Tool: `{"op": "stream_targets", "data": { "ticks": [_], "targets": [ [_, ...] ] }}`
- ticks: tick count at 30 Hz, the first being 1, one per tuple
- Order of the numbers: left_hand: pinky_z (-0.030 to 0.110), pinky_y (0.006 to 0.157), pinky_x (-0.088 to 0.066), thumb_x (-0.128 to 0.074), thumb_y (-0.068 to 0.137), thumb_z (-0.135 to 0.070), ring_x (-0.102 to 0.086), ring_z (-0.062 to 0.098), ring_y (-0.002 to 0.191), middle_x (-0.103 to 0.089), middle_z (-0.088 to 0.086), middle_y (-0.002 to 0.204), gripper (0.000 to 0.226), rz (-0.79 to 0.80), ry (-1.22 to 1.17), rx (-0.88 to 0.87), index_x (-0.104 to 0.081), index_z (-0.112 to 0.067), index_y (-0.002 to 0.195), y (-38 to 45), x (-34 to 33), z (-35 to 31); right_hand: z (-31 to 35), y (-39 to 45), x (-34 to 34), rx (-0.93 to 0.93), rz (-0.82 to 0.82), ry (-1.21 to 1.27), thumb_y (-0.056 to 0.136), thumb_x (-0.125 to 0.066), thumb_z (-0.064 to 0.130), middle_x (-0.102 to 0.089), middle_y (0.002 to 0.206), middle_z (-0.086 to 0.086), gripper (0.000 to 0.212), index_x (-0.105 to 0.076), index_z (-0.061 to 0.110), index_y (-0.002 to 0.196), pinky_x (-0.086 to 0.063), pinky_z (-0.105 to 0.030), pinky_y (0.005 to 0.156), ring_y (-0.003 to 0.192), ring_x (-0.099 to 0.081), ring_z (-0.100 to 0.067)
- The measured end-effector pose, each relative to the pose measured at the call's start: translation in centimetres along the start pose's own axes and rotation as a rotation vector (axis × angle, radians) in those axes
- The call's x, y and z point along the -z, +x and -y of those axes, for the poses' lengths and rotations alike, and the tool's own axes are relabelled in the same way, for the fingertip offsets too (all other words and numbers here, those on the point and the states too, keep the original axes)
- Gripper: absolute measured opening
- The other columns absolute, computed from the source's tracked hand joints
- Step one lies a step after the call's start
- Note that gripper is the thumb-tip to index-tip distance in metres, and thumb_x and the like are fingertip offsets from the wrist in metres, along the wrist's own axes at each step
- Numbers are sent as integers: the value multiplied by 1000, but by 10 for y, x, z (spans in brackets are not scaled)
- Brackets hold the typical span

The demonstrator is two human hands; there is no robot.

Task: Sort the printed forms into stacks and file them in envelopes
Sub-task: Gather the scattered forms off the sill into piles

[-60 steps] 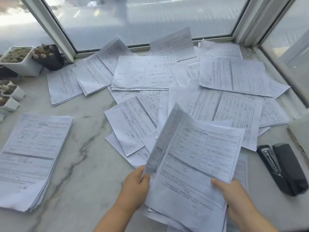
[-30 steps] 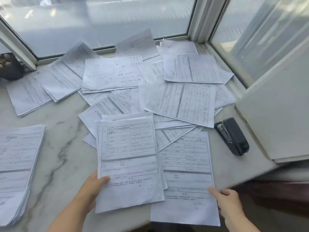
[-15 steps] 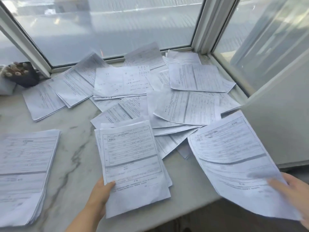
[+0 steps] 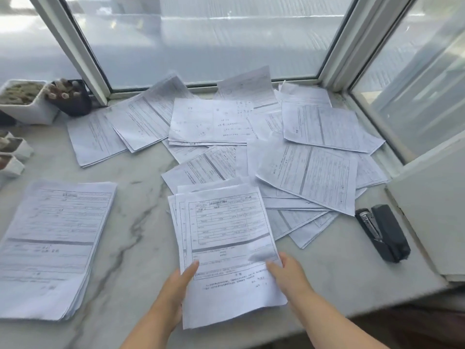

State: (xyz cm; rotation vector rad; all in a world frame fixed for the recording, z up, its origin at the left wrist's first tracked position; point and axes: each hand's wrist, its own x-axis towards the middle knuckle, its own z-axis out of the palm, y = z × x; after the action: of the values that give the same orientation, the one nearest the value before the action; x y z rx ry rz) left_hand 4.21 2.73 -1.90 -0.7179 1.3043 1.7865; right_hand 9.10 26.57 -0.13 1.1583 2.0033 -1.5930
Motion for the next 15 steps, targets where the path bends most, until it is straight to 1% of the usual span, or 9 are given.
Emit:
{"op": "stream_targets", "data": {
  "ticks": [2,4,5,7,10,11,12,14,15],
  "targets": [
    [48,91,-50,-62,87,-9,-66,36,103,-68,17,114,35,-27,75,-69,-59,-5,122,0,-5,5,5,12,-7,26,15,-20,88,-56,7,-73,93,-7,15,-68,15,93,-54,-30,76,92,-69,-26],
    [48,91,-51,-60,86,4,-66,37,99,-69,19,109,31,-114,148,-101,-61,-1,117,1,-9,10,6,22,-8,63,38,-66,88,-61,11,-72,88,3,12,-66,21,93,-52,-20,67,85,-67,-17],
    [48,91,-51,-58,86,7,-67,37,96,-70,19,105,29,-153,169,-113,-63,0,114,0,-9,11,8,26,-5,71,23,-100,88,-63,15,-69,88,6,11,-63,23,96,-51,-20,67,83,-66,-13],
    [49,91,-50,-57,86,9,-67,36,93,-72,18,99,27,-220,178,-148,-65,0,110,-2,-6,10,13,39,11,42,-48,-94,89,-66,20,-67,92,-2,16,-61,19,104,-51,-27,70,77,-63,-14],
    [50,92,-49,-57,86,10,-66,37,94,-71,19,99,28,-304,149,-210,-64,-3,110,-6,8,1,35,61,52,-18,-113,78,90,-64,14,-67,94,-9,20,-61,10,109,-49,-30,68,70,-61,-17],
    [50,93,-48,-57,86,10,-66,37,94,-71,20,99,29,-326,122,-226,-64,-2,111,-6,12,-3,44,69,66,12,-158,71,89,-64,12,-67,94,-7,20,-63,9,109,-48,-30,71,75,-63,-18],
    [50,93,-47,-57,85,11,-65,36,94,-70,20,99,29,-346,95,-241,-63,-1,112,-5,14,-7,54,77,79,68,-217,-15,88,-64,14,-68,95,-5,19,-65,10,107,-48,-31,76,83,-64,-19],
    [47,91,-47,-57,85,11,-64,34,93,-70,16,98,30,-370,66,-266,-61,-2,112,1,12,-16,74,95,97,195,-299,-273,88,-65,23,-67,107,-1,21,-65,17,108,-46,-32,85,103,-62,-20],
    [44,89,-48,-57,86,10,-65,32,92,-70,13,96,30,-377,65,-278,-61,-3,112,5,9,-20,84,104,101,259,-304,-413,88,-66,28,-64,117,-1,30,-63,17,116,-45,-33,90,112,-59,-20]
  ]
}}
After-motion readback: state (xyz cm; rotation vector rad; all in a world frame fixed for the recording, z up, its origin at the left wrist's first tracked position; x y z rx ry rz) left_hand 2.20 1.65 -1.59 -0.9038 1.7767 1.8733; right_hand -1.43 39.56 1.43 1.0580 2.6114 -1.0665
